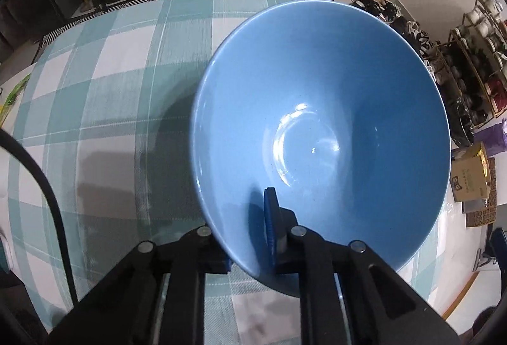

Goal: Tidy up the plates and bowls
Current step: 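Close the left gripper on the rim of the last blue bowl, then close the right gripper on the same bowl rim beside the left gripper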

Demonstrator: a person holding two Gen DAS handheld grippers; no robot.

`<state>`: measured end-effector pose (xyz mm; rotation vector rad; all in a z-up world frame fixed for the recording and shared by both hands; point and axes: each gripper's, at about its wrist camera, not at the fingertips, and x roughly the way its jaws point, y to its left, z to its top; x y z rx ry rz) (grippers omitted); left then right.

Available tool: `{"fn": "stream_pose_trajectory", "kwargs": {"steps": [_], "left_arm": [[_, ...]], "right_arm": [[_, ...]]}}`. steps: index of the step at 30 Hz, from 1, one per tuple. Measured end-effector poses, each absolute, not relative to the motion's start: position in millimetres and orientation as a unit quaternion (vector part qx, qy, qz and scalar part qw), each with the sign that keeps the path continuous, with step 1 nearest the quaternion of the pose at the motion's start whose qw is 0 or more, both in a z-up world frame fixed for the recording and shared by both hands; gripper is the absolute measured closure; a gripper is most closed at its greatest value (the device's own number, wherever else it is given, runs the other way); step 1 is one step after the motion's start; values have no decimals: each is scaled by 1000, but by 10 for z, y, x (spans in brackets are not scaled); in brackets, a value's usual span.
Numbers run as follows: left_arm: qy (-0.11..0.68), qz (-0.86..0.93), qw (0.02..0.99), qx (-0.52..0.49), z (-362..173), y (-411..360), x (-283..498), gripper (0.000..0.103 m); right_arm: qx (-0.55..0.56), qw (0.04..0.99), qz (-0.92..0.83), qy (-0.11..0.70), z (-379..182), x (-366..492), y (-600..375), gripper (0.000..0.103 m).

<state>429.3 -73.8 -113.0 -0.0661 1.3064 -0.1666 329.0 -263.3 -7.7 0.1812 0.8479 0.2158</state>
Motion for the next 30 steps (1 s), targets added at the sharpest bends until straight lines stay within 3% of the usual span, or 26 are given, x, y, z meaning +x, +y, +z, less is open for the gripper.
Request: {"fn": "stream_pose_trajectory", "kwargs": {"steps": [6,8,12,19,30], "left_arm": [[614,-89,784,-7,-1103,-785,4190,90],[616,-96,782,2,-1089,-812,4123,90],[622,-112,775,9,-1085,-815,3983,90],[633,-131,762,29,-1055,-810,3734,90],[634,-163,755,51,-1040,-779,3420,89]], "right_arm": [[104,887,99,439,-154,3464,-2615,2],[124,879,98,449,-195,3522,-2637,8],[149,856,95,485,-337,3630,-2635,28],[188,822,80,532,-670,3672,-2685,50],[187,809,100,549,-757,3520,-2570,61]]}}
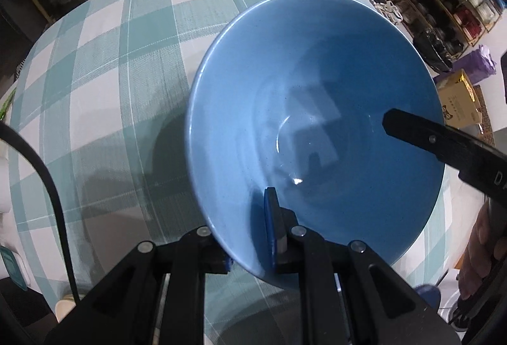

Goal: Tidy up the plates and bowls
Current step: 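Close the right gripper on the same bowl rim beside the left gripper, then lift the last blue bowl with both grippers and carry it toward the nested bowls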

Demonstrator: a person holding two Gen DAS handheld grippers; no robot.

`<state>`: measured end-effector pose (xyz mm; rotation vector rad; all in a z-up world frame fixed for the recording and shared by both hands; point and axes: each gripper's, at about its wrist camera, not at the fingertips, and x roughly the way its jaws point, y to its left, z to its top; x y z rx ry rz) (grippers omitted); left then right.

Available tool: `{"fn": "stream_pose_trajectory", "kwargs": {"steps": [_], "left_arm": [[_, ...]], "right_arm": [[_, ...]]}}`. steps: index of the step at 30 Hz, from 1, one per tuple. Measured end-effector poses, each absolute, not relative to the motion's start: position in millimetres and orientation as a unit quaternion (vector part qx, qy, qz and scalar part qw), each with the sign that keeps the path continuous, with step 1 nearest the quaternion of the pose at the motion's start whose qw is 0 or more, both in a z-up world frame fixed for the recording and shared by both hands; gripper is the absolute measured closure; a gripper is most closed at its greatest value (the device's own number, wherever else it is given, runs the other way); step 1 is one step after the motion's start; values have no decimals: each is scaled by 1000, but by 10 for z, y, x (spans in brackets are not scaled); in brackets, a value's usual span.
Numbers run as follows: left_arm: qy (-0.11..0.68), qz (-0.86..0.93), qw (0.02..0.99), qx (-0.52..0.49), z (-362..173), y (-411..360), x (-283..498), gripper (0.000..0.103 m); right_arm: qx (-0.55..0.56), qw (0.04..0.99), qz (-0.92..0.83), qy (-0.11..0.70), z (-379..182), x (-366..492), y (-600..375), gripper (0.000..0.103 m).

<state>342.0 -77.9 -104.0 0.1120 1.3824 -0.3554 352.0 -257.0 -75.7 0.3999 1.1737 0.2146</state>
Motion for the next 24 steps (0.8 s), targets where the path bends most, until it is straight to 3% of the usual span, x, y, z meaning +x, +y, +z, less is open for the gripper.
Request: {"fn": "stream_pose_trajectory", "kwargs": {"steps": [19,21,24], "left_arm": [[620,-164,762,87,-1037,-858,3228,85],[618,-163,764,87,-1028,-878,3237,80],[608,-166,772,82,-976,-884,3252,62]], "right_arm": [[159,817,91,546,-645,3426,-2513,61],[159,819,90,545,-638,3423,-2518,61],[155,819,93,544,-629,3420,-2513,61]]}}
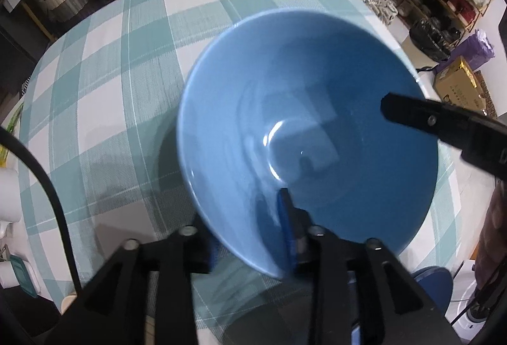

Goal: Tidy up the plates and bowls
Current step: 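Lift the last blue bowl with both grippers and carry it toward the nested bowls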

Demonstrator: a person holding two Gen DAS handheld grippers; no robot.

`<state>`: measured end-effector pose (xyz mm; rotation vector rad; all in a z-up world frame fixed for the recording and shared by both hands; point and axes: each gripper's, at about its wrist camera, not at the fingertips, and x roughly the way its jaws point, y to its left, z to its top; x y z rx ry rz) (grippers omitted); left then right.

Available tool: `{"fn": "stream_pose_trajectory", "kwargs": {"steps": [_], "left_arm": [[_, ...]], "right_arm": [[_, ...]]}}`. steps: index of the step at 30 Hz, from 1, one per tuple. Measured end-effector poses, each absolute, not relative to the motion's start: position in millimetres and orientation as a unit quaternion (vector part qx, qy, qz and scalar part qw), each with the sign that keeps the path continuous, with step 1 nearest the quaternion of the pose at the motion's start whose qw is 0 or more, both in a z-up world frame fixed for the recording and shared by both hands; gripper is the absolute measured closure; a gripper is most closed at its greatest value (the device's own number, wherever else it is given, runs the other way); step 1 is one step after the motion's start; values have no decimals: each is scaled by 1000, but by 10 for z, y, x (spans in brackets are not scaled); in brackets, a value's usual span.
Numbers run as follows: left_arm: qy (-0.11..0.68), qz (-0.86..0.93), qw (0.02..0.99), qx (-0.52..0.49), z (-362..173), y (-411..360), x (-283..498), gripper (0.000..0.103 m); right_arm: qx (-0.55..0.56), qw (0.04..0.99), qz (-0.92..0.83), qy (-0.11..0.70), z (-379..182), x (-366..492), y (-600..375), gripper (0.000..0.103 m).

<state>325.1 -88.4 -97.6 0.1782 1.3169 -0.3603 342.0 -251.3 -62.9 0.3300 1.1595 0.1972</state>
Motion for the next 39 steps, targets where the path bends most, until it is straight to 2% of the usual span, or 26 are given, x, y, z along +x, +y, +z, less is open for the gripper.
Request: {"fn": "stream_pose_trajectory", "kwargs": {"steps": [1,9,14,16,21,23,39], "left_arm": [[603,-167,776,83,-957,-892,3252,58],[589,-157,786,107,-954,-956,3282,58],[589,-159,786,101,-976,-947,3269,58],[590,-162,784,103,-976,-960,3258,59],[594,-162,781,100,-974,-968,3240,61],[598,-161,779,96,-979,-957,3237,65],[608,-196,759,130,-989,-1129,3104,66]], "right_arm": [[152,821,94,542,-619,3418,-2509,61],[130,828,101,536,-592,3431,-2427,61],[122,830,97,536,-597,3420,-2423,73],[126,828,93,538,-610,3412,-2457,81],[119,825,88,546,-645,3382,-2474,90],[115,822,87,551,-660,3369,-2462,91],[99,813,82,568,-626,3297,-2572,91]]}}
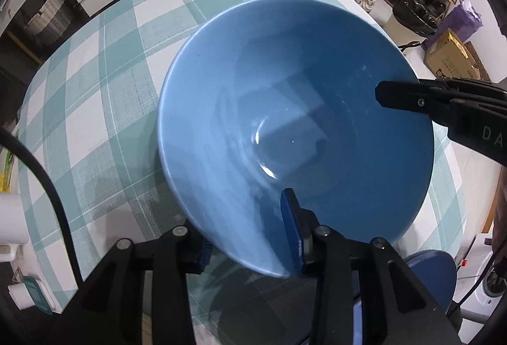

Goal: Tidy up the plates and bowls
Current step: 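Lift the last blue bowl with both grippers and carry it toward the nested bowls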

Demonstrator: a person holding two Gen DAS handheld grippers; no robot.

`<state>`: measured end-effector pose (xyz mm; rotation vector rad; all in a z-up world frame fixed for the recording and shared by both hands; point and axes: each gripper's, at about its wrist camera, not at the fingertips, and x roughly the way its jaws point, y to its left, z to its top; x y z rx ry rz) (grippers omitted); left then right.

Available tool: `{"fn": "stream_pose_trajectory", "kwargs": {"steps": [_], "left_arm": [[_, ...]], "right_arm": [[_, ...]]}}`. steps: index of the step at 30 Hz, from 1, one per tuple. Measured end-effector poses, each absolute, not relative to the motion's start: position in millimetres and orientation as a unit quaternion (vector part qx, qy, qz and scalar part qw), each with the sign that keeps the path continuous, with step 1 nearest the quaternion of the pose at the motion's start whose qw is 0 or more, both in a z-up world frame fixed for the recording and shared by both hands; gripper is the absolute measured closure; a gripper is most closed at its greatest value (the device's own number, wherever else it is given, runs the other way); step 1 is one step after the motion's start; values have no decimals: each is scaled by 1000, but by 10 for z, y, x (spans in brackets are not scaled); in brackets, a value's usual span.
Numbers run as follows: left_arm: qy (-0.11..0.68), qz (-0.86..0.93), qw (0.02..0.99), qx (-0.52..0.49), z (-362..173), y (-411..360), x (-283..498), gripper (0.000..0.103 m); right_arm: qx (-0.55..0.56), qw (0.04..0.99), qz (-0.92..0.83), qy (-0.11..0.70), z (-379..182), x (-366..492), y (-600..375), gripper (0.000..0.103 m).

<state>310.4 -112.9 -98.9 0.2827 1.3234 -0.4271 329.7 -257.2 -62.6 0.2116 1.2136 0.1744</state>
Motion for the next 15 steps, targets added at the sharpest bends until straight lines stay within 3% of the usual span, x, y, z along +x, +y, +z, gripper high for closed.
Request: {"fn": "stream_pose_trajectory", "kwargs": {"steps": [15], "left_arm": [[606,-176,768,110,-1078,-1013,3230,59]], "right_arm": [[115,806,89,574,-831,3364,-2562,91]]}}
